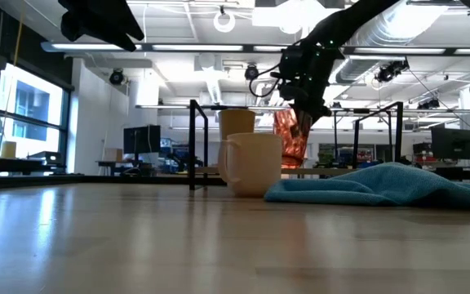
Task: Stack small to large cups/mugs on shelf
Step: Put the orange cup on the shelf
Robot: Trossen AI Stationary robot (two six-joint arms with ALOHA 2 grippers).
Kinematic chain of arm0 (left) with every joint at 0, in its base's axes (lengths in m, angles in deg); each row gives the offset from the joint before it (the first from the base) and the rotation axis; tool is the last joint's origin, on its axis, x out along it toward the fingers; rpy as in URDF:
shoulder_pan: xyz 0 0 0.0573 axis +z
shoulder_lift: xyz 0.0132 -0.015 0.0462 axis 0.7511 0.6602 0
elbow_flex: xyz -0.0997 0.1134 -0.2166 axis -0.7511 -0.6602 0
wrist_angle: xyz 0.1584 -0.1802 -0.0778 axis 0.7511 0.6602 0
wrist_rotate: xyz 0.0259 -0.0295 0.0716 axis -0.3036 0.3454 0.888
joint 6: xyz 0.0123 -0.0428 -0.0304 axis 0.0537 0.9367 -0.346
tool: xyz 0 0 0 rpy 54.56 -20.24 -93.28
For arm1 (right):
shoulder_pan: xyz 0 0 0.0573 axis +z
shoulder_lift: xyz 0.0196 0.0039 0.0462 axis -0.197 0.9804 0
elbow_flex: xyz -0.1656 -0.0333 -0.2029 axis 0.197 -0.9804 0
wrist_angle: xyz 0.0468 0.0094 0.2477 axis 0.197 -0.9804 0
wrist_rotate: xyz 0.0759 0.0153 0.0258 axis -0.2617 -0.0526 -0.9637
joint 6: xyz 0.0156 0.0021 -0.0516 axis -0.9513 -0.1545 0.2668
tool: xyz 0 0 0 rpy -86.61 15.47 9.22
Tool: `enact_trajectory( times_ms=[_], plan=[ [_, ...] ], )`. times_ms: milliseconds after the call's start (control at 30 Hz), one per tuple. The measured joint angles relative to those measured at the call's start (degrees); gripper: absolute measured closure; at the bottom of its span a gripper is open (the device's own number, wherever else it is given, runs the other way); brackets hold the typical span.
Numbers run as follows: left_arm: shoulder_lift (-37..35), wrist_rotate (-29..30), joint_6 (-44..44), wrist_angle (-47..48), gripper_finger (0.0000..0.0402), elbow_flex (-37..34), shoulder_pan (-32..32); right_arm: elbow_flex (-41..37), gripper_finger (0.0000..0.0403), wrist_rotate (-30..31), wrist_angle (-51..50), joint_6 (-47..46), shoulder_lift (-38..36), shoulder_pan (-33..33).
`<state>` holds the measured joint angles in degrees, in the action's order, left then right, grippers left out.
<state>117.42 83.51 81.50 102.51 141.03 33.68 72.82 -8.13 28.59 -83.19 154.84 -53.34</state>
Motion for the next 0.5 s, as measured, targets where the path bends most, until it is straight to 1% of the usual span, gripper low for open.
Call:
enact_trajectory(
  times_ms=[367, 500],
  plan=[
    [0.0, 0.0, 0.0, 0.01, 0.0236, 0.0, 0.0, -0.04, 0.0346, -0.26, 0.28, 0.0, 0.04, 0.02],
    [0.0, 0.02, 0.0, 0.01, 0.0236, 0.0, -0.01, 0.78, 0.0361, 0.35, -0.22, 0.16, 0.04, 0.04]
  ],
)
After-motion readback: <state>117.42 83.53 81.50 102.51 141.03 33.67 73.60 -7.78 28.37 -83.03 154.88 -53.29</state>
